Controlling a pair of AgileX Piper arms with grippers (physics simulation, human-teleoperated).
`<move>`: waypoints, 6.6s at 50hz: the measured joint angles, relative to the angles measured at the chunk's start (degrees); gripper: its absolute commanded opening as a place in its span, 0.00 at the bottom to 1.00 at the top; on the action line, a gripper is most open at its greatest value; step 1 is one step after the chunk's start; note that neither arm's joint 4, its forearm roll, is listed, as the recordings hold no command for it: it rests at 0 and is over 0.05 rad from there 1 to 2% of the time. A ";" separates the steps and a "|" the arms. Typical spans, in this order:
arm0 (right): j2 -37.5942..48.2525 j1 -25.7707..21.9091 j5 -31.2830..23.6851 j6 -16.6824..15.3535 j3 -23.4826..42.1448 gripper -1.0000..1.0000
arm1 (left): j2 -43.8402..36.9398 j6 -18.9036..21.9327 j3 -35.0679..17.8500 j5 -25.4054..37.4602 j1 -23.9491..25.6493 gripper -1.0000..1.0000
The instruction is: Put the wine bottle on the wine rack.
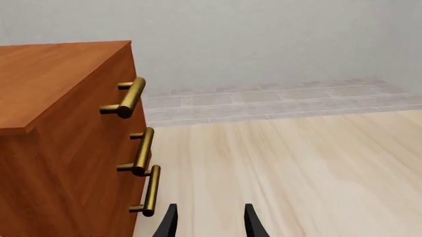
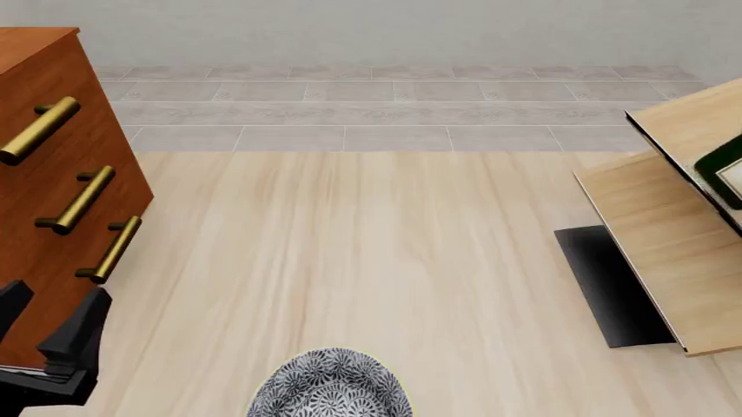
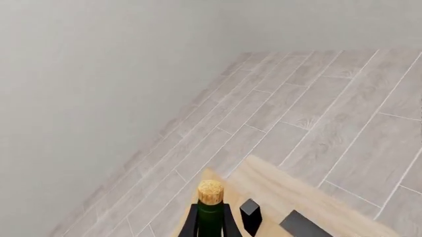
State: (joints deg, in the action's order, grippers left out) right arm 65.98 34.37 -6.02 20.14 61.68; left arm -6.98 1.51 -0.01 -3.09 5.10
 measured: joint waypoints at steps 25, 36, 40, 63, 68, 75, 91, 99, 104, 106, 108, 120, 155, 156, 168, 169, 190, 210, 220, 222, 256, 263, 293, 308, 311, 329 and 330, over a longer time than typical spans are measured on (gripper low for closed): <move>2.02 1.88 2.60 1.52 -0.86 0.00 | -0.75 0.18 0.00 -0.55 0.01 1.00; 2.58 2.50 3.34 2.95 -1.26 0.00 | -1.57 0.31 0.00 -1.47 0.07 1.00; 2.80 2.64 3.50 3.54 -1.30 0.00 | -1.73 0.34 0.00 -1.67 0.10 1.00; 5.91 3.80 4.06 7.14 -0.45 0.00 | -1.39 0.35 0.00 -1.27 0.23 1.00; 6.50 4.06 3.98 7.61 -0.23 0.00 | -1.21 0.30 0.00 -1.02 0.22 1.00; 7.02 4.36 3.94 7.94 -0.12 0.00 | -1.31 0.23 0.00 -1.11 0.17 1.00; 7.52 4.79 4.75 9.04 -0.68 0.00 | -0.99 0.19 0.00 -0.72 0.11 1.00; 7.62 4.92 5.08 9.49 -1.12 0.00 | -0.72 0.26 0.00 -0.44 0.13 1.00; 7.69 4.96 5.24 9.76 -1.28 0.00 | -0.33 0.30 0.00 -0.05 0.13 1.00; 7.70 4.92 5.24 9.83 -1.29 0.00 | -0.17 0.32 0.00 0.12 0.11 1.00; 7.69 4.88 5.24 9.91 -1.30 0.00 | -0.10 0.33 0.00 0.19 0.08 1.00; 7.76 4.63 5.10 10.43 -1.71 1.00 | -0.29 0.36 0.00 -0.03 0.02 1.00; 6.50 5.51 3.34 11.60 -0.88 1.00 | -1.67 0.23 0.00 -1.84 -0.02 1.00; 6.41 5.59 3.26 11.60 -0.80 1.00 | -1.76 0.23 0.00 -1.93 -0.01 1.00; 5.14 6.27 1.96 11.53 0.16 1.00 | -1.90 0.18 0.00 -2.16 0.00 1.00; 5.01 6.29 1.83 11.52 0.23 1.00 | -1.84 0.17 0.00 -2.11 0.01 1.00; 1.63 7.01 -0.28 11.04 0.83 1.00 | -0.32 0.02 0.00 -0.73 0.03 1.00; -2.94 5.89 -1.98 10.43 -0.28 1.00 | -0.22 -0.07 0.00 -0.80 0.09 1.00; -6.19 4.10 -2.90 9.58 -1.48 1.00 | -0.60 -0.05 -0.01 -1.33 0.09 1.00; -6.82 3.71 -3.14 9.39 -1.65 1.00 | -0.71 -0.04 -0.01 -1.47 0.09 1.00; -16.67 -4.07 -8.84 1.83 -2.14 1.00 | -0.56 0.32 -0.02 -2.07 -0.16 1.00; -19.22 -6.76 -9.87 -0.95 -3.01 1.00 | -0.79 0.46 -0.01 -2.45 -0.26 1.00; -28.52 -16.72 -11.14 -7.24 -10.78 1.00 | 0.94 1.41 -0.60 -0.73 -0.68 1.00; -33.24 -20.16 -12.40 -8.72 -15.55 1.00 | 2.34 1.81 -2.36 1.99 -0.68 1.00; -34.09 -20.65 -12.81 -8.94 -16.13 1.00 | 2.63 1.92 -2.88 2.64 -0.69 1.00; -38.76 -24.06 -15.82 -10.25 -18.00 1.00 | 4.75 2.90 -6.87 7.33 -1.12 1.00; -39.07 -24.22 -16.02 -10.32 -18.10 1.00 | 4.82 2.97 -7.12 7.55 -1.14 1.00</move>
State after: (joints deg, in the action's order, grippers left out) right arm 26.91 10.15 -22.05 9.82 43.58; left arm -2.16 4.48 -7.12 4.46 3.96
